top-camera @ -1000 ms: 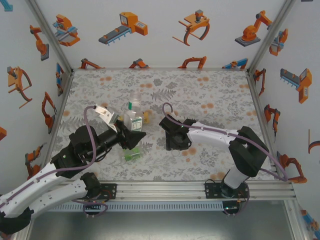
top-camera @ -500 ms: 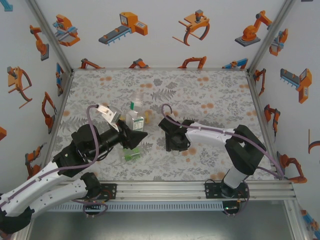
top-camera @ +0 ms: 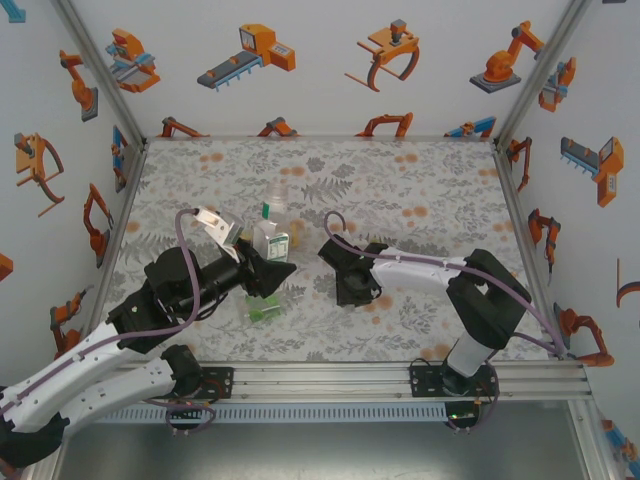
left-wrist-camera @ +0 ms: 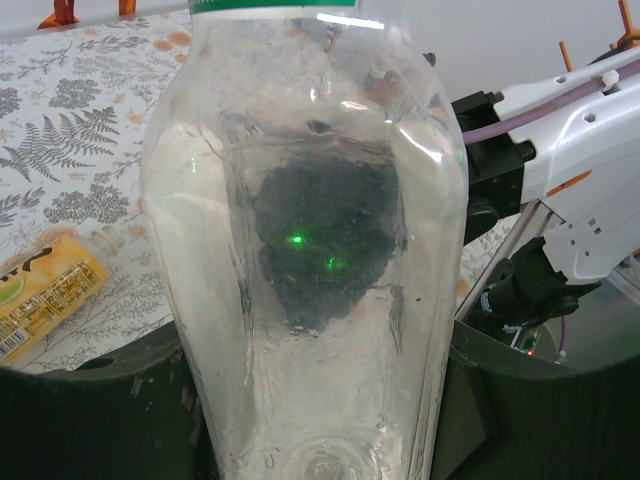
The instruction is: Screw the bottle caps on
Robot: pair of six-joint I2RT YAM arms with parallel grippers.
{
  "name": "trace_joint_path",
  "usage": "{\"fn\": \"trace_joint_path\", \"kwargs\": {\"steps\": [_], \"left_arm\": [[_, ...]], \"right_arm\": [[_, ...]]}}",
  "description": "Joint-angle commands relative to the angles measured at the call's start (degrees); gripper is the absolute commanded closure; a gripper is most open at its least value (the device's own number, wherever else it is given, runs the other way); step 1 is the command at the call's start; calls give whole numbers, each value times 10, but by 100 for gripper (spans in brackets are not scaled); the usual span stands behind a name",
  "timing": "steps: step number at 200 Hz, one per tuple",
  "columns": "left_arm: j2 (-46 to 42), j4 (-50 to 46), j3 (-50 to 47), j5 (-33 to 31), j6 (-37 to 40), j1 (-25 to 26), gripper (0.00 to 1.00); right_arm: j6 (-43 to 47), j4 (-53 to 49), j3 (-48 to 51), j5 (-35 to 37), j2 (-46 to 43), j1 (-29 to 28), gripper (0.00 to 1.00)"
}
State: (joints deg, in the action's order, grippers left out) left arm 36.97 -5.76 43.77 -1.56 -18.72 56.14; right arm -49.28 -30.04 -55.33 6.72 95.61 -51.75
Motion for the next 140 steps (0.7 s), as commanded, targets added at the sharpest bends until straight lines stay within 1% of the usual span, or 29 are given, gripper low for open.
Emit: {"fn": "trace_joint_path", "kwargs": {"steps": [1, 23, 46, 68, 101, 130, 140], "left_arm": [[-6, 20, 5, 0, -5, -4, 99], [-8, 14, 10, -1, -2, -4, 99], [-8, 7, 14, -2, -2, -4, 99], [-7, 6, 15, -2, -2, -4, 99], [-3, 8, 20, -2, -3, -5, 99], [5, 10, 23, 1, -4, -5, 99], [6, 11, 24, 1, -5, -5, 99]], "right_arm": [[-17, 27, 20, -17, 7, 2, 68], [-19, 38, 19, -26, 1, 6, 72], [-19, 55, 20, -43, -8, 16, 72], [-26, 106, 41, -76, -24, 34, 72], [-53, 213, 103, -159, -43, 82, 72], [-72, 260, 157, -194, -62, 125, 72], [-72, 262, 172, -200, -71, 138, 69]]}}
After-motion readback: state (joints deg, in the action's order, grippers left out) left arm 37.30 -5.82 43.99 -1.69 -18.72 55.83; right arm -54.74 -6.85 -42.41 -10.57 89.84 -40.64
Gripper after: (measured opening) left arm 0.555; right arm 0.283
